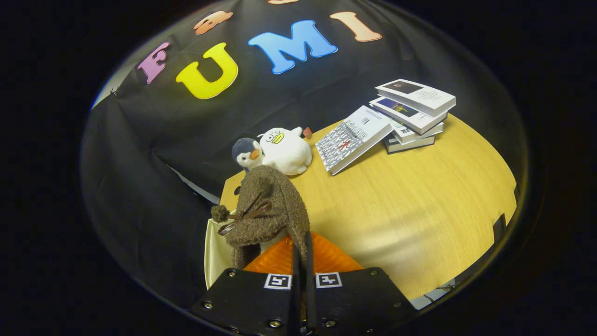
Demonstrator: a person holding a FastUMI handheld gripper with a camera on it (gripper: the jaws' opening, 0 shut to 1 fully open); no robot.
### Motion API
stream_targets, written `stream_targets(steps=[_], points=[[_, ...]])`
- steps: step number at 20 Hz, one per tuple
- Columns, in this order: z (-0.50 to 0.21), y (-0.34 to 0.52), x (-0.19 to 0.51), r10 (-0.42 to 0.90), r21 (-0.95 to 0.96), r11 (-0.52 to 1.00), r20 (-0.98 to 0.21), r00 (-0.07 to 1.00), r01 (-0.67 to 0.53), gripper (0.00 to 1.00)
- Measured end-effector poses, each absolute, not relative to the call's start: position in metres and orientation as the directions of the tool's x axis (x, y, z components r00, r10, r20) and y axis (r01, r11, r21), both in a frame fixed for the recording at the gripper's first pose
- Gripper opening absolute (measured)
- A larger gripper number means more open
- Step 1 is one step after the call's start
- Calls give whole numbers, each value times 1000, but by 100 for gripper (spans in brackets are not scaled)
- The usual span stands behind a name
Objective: Open the storage box then place both shoes into the box .Put the left shoe in first, then the right shoe, with the right side of both shoes facing outward in a uniform manner.
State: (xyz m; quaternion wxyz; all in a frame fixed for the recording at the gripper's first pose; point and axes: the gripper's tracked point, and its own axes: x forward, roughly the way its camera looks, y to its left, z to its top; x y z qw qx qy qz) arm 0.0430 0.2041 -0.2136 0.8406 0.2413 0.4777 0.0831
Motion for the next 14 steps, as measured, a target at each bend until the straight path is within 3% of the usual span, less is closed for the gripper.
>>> stream_targets(steps=[14], points=[[-240, 305, 33, 413, 507, 859, -767, 491, 69, 5]])
